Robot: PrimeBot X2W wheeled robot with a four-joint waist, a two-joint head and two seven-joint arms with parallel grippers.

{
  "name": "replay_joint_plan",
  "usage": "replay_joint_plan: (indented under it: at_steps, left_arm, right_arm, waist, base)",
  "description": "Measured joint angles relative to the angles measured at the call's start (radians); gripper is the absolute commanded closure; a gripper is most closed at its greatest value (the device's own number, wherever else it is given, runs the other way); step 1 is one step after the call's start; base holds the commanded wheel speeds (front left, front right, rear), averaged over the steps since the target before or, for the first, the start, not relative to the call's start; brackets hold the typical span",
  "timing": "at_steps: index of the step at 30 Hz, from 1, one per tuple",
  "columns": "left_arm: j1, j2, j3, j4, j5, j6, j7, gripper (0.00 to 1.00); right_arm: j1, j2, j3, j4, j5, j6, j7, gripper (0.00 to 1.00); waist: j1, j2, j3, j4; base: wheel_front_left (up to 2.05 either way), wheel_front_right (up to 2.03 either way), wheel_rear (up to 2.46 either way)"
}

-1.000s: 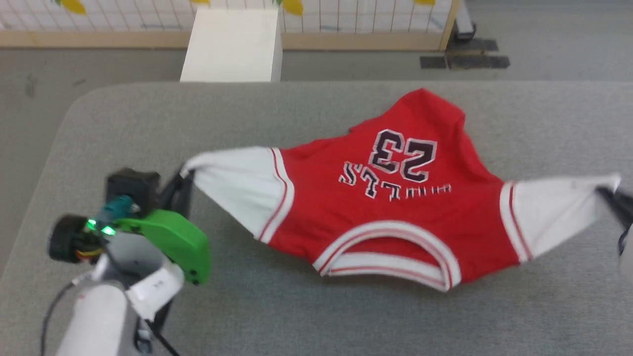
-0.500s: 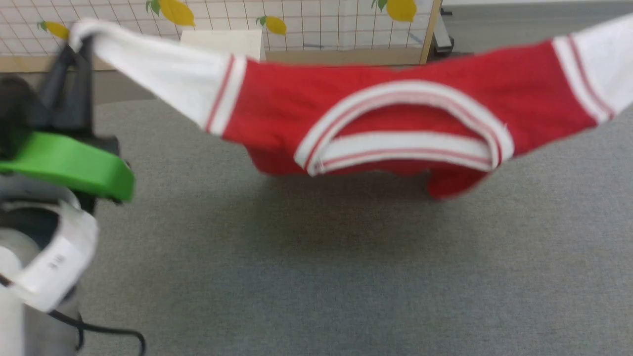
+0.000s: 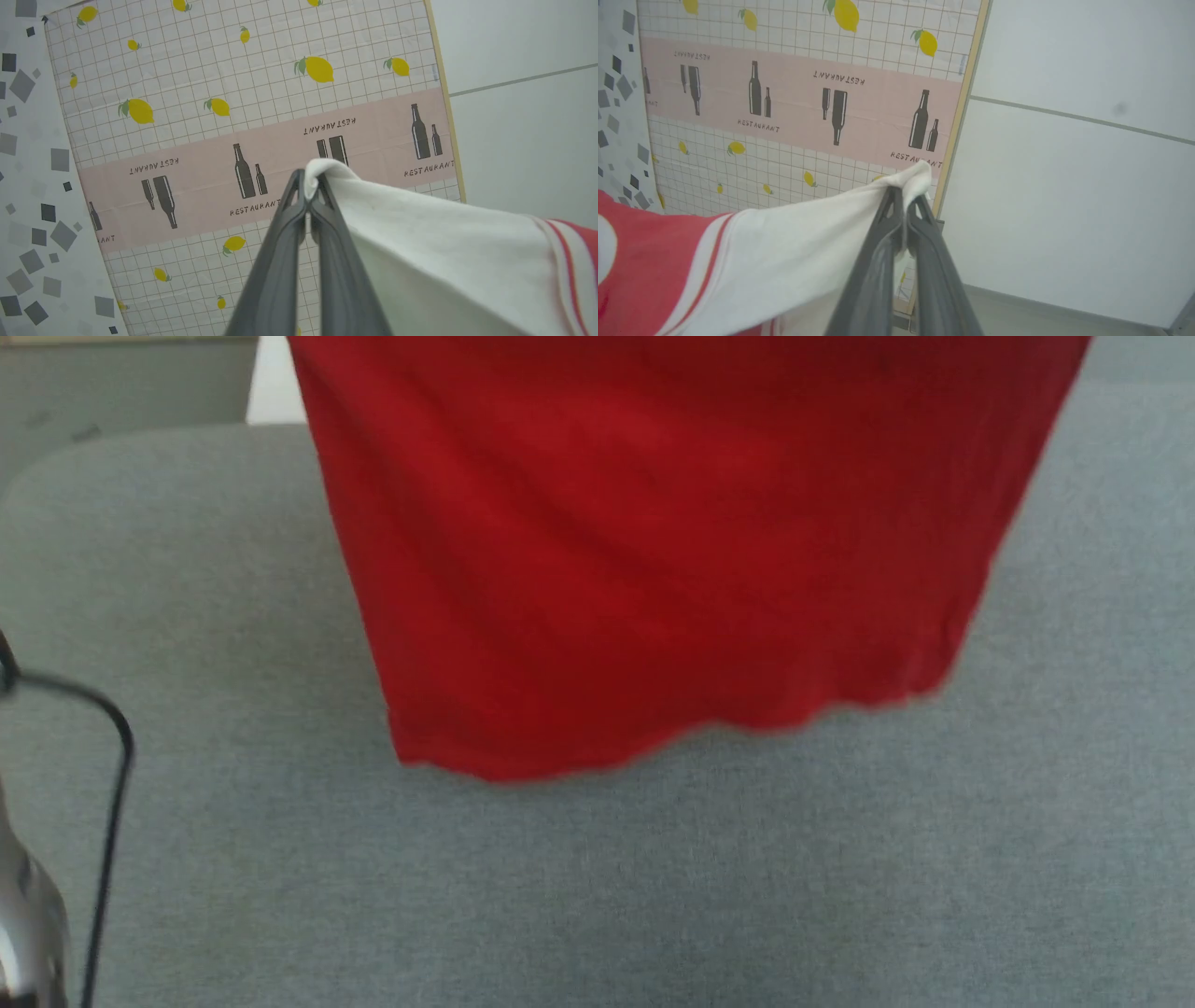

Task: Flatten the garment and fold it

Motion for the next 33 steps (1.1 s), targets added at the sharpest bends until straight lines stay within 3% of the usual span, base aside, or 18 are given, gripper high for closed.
replay_joint_plan:
  at_steps: [3,9,18,25,33]
  left_arm:
    - [-0.129,-0.001,-0.02,0.107,0.003,-0.012,-0.02,1.0]
    - [-0.369,-0.016,-0.057,0.314,0.042,-0.017,-0.1,1.0]
    - [-0.527,-0.044,-0.072,0.498,0.055,-0.007,-0.24,1.0]
    - [-0.52,-0.071,-0.1,0.597,0.055,-0.007,-0.282,1.0]
    - [-0.244,-0.11,-0.139,0.65,0.043,-0.012,-0.336,1.0]
  right_arm:
    - [-0.119,0.04,0.019,0.104,0.016,0.0,-0.03,1.0]
    - [-0.329,0.053,0.111,0.281,-0.028,0.0,-0.133,1.0]
    - [-0.524,0.107,0.145,0.523,-0.085,0.0,-0.299,1.0]
    - [-0.533,0.134,0.216,0.631,-0.08,0.0,-0.353,1.0]
    - [-0.338,0.14,0.274,0.691,-0.048,0.0,-0.373,1.0]
  waist:
    - [0.0001,0.0,0.054,-0.007]
    - [0.0003,0.0,0.168,-0.016]
    - [0.0002,-0.0001,0.295,-0.014]
    - [0.0002,0.0,0.348,0.006]
    - [0.0002,0.0,0.318,0.032]
  base:
    - [0.0,0.0,0.0]
    - [0.0,0.0,0.0]
    - [0.0,0.0,0.0]
    - [0.0,0.0,0.0]
    - [0.0,0.0,0.0]
